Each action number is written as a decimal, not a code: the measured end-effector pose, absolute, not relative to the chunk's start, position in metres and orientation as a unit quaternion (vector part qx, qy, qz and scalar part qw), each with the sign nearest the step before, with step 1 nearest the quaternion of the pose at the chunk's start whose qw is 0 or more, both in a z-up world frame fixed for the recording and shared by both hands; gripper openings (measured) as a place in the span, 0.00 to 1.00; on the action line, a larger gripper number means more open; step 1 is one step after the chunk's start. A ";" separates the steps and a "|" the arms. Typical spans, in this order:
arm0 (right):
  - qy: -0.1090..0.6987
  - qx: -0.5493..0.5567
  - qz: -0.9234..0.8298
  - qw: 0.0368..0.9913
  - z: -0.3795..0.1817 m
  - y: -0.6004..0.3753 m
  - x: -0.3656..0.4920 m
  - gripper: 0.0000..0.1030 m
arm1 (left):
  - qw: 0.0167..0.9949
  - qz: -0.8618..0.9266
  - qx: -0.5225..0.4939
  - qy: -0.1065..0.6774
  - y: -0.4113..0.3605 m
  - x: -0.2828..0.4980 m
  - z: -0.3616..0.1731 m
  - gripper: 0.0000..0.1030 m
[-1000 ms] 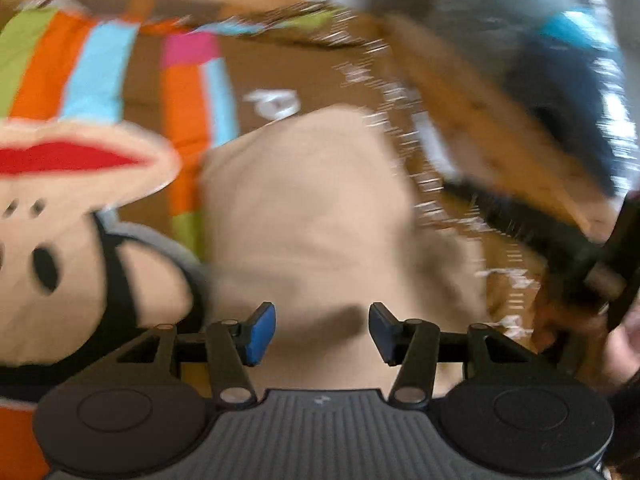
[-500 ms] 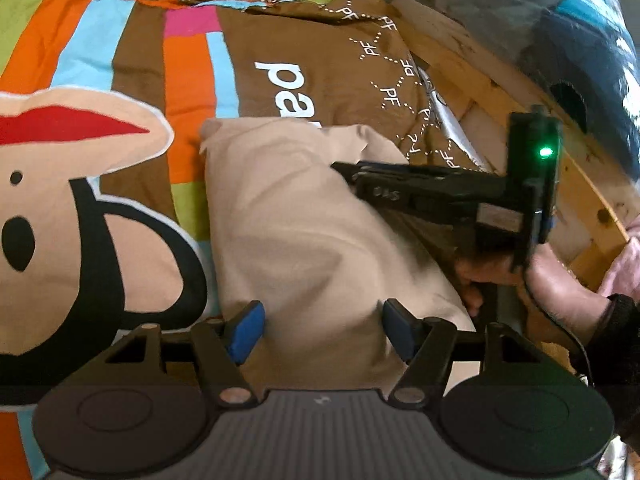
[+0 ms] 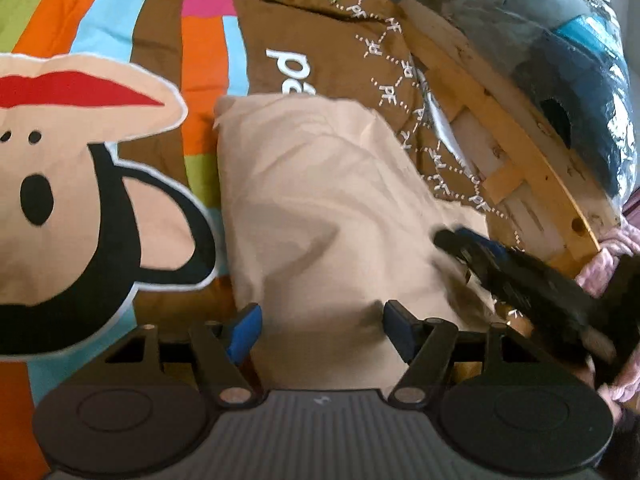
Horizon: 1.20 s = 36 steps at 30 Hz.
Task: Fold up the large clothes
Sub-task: 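Lower the folded jacket onto the sheet and open both tools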
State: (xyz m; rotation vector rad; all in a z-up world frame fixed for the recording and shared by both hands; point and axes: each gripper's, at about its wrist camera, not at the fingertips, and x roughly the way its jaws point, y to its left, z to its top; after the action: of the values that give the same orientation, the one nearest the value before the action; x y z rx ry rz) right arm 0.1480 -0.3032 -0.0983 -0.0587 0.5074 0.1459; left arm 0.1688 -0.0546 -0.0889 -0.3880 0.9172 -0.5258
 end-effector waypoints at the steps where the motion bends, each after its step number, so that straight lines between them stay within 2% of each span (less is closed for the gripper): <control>1: 0.262 -0.033 0.060 0.963 -0.106 -0.303 0.142 0.42 | 0.846 -0.245 -0.184 0.437 -0.055 0.171 -0.093 0.73; 5: 0.276 -0.056 0.031 0.959 -0.140 -0.299 0.132 0.43 | 0.842 -0.248 -0.181 0.444 -0.060 0.174 -0.104 0.74; 10: 0.256 -0.027 0.038 0.966 -0.122 -0.314 0.124 0.42 | 0.847 -0.246 -0.174 0.438 -0.059 0.174 -0.103 0.80; 12: 0.234 0.000 0.030 0.972 -0.113 -0.324 0.117 0.50 | 0.846 -0.247 -0.175 0.438 -0.057 0.175 -0.103 0.82; 14: 0.224 0.022 0.012 0.974 -0.106 -0.337 0.112 0.65 | 0.848 -0.249 -0.174 0.434 -0.057 0.177 -0.100 0.84; 16: 0.228 0.049 0.000 0.972 -0.103 -0.352 0.110 0.72 | 0.851 -0.253 -0.182 0.423 -0.055 0.178 -0.096 0.85; 21: 0.282 0.137 0.015 0.949 -0.120 -0.378 0.119 0.82 | 0.850 -0.251 -0.204 0.416 -0.051 0.182 -0.096 0.91; 23: 0.293 0.139 0.025 0.946 -0.125 -0.377 0.122 0.89 | 0.852 -0.245 -0.199 0.419 -0.052 0.182 -0.097 0.94; 28: 0.311 0.096 0.033 0.945 -0.129 -0.363 0.128 0.98 | 0.851 -0.243 -0.191 0.425 -0.054 0.184 -0.100 0.97; 36: 0.299 0.093 0.012 0.950 -0.139 -0.357 0.132 0.99 | 0.849 -0.242 -0.193 0.428 -0.054 0.185 -0.105 0.99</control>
State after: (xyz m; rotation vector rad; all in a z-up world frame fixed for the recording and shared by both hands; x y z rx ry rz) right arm 0.1324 -0.3572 -0.1386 0.1885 0.6072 0.0254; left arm 0.1853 -0.0541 -0.1052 -0.4067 0.9029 -0.5110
